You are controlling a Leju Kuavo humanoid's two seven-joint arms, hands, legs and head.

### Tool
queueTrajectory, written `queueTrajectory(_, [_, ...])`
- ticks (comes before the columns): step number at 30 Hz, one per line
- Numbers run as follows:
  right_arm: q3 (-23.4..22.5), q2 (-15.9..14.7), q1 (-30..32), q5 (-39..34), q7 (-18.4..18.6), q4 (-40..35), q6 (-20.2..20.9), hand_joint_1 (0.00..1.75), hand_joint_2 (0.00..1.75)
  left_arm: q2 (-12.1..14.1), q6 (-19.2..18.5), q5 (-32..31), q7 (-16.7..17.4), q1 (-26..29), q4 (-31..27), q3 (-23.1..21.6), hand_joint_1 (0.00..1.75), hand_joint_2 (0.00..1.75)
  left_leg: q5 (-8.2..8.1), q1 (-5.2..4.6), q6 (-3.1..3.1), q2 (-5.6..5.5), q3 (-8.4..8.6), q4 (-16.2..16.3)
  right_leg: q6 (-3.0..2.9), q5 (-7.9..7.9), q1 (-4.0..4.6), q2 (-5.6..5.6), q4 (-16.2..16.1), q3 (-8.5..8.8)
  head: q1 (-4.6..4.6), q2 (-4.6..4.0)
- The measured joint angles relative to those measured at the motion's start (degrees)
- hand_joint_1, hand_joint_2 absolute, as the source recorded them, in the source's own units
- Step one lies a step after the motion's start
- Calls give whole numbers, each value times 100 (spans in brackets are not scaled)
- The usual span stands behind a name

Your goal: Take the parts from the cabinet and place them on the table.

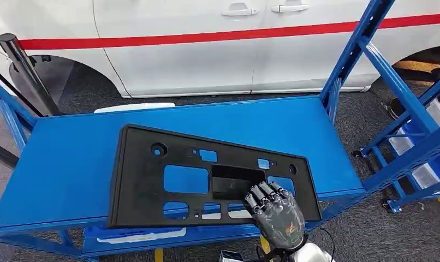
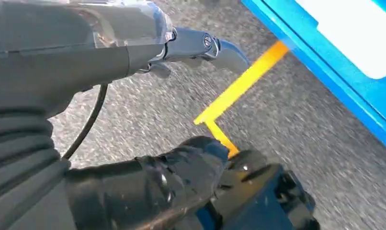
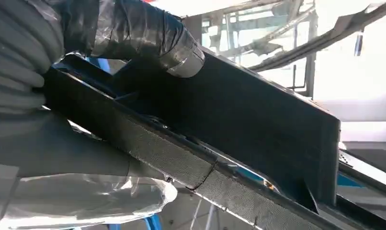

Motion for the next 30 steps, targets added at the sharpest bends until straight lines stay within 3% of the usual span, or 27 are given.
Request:
queueTrajectory(13, [37,15,104,0,188,-131,0,175,175,-31,50,-13,127,-3,-2,0,0,175,0,-1,1,0,0,2,0,0,-2,0,-2,0,0,0])
queueTrajectory(14, [37,20,127,0,223,-161,2,175,175,-33,63,-9,127,-5,0,0,0,175,-21,-37,29,2,-13,47,21,13,-45,5,-29,4,-2,0])
queueTrajectory(18, [35,98,296,0,317,-477,0,175,175,-33,111,4,133,0,0,22,0,175,-22,-39,79,-4,-16,41,74,17,-49,1,-40,12,-2,0])
queueTrajectory(19, [33,125,338,0,328,-574,0,175,175,-39,118,4,144,-5,0,24,0,175,15,-22,122,0,13,-43,96,22,-27,2,-53,28,-2,0])
queueTrajectory(20, [26,131,389,0,345,-660,0,175,175,-53,124,4,157,-4,0,24,0,175,67,28,145,23,71,-126,130,-59,-52,-9,29,33,0,0])
queueTrajectory(21, [24,142,412,0,360,-736,0,175,175,-57,133,4,166,-4,0,24,0,175,76,34,172,27,85,-161,130,-217,-37,-14,227,-66,6,0])
queueTrajectory(23, [17,144,458,0,389,-811,0,175,175,-66,159,4,179,-12,0,28,0,175,80,34,190,34,79,-159,137,-680,-47,-10,1115,-502,4,0])
queueTrajectory(24, [17,146,495,0,411,-811,0,175,175,-66,175,4,179,-12,0,28,0,175,79,33,189,36,75,-157,148,-824,-51,-10,1539,-715,4,0])
queueTrajectory(25, [17,146,527,0,426,-811,0,175,175,-66,179,2,181,-10,0,28,0,175,76,34,184,36,75,-152,158,-823,-58,-12,1736,-824,4,0])
queueTrajectory(26, [15,146,552,0,439,-817,0,175,175,-68,181,2,183,-7,0,31,0,175,70,40,176,33,79,-142,171,-673,-79,-13,1641,-793,7,0])
queueTrajectory(27, [17,146,561,0,441,-833,0,175,175,-74,181,0,184,-4,0,31,0,175,59,48,160,29,78,-120,180,-434,-100,-16,1311,-646,2,0])
queueTrajectory(29, [15,155,560,0,457,-870,0,175,175,-90,181,0,183,-5,0,31,0,175,7,65,88,16,73,-29,202,91,-151,-27,249,-137,4,0])
queueTrajectory(30, [15,157,554,0,472,-872,0,175,175,-87,183,0,183,-9,0,33,0,175,-19,36,40,11,41,13,185,-17,-111,-15,145,-110,7,0])
